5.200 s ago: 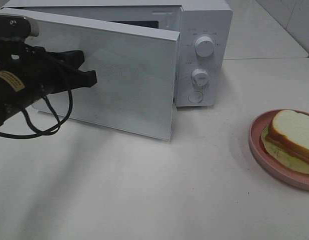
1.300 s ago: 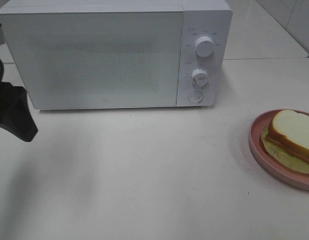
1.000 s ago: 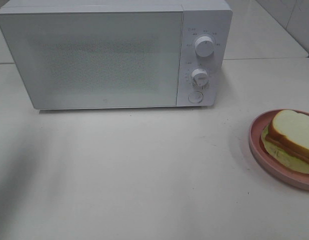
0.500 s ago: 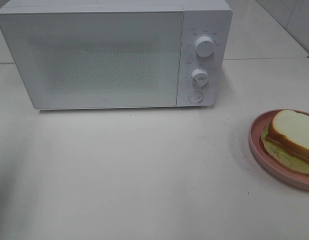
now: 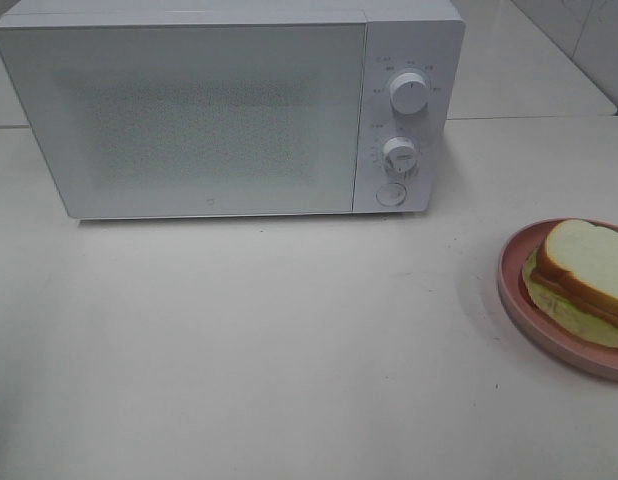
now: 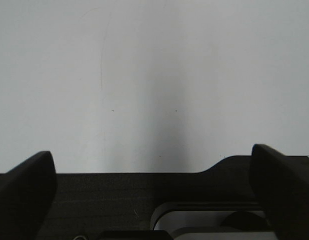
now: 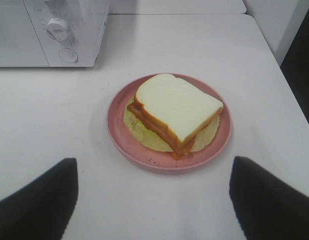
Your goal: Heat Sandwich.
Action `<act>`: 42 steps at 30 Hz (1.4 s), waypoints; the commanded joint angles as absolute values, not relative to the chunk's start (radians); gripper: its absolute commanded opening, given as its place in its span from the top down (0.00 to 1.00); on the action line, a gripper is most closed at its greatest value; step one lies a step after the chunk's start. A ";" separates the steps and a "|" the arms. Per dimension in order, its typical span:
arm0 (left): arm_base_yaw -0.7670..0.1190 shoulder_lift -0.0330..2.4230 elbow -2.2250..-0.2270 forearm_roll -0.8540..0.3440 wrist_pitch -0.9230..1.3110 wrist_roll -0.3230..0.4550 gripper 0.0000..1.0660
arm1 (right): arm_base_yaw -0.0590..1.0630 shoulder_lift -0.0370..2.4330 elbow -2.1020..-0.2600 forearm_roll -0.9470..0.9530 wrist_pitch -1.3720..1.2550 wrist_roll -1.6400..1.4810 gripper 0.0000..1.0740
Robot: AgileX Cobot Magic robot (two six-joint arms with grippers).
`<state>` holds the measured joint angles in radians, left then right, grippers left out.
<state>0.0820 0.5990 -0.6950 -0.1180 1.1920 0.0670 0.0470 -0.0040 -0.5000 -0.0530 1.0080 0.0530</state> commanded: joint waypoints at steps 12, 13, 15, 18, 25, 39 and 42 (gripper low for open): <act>0.085 0.276 -0.539 -0.114 1.106 0.062 0.08 | 0.040 -0.031 -0.499 -0.052 0.994 0.041 0.30; 0.085 0.255 -0.531 -0.114 1.102 0.062 0.08 | 0.040 -0.031 -0.499 -0.052 0.994 0.041 0.30; 0.085 0.214 -0.515 -0.115 1.074 0.062 0.08 | 0.040 -0.031 -0.499 -0.052 0.994 0.041 0.30; 0.085 0.133 -0.515 -0.115 1.074 0.059 0.08 | 0.040 -0.031 -0.499 -0.052 0.994 0.041 0.30; 0.085 0.013 -0.515 -0.115 1.074 0.059 0.08 | 0.040 -0.031 -0.499 -0.052 0.994 0.041 0.30; 0.085 -0.028 -0.515 -0.116 1.074 0.058 0.08 | 0.040 -0.027 -0.499 -0.051 0.994 0.041 0.30; 0.085 -0.028 -0.515 -0.116 1.074 0.058 0.08 | 0.040 -0.027 -0.499 -0.051 0.994 0.041 0.30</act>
<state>0.0820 -0.0040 -0.5160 -0.1130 1.0850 0.0660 0.0470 -0.0040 -0.5000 -0.0530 1.0080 0.0530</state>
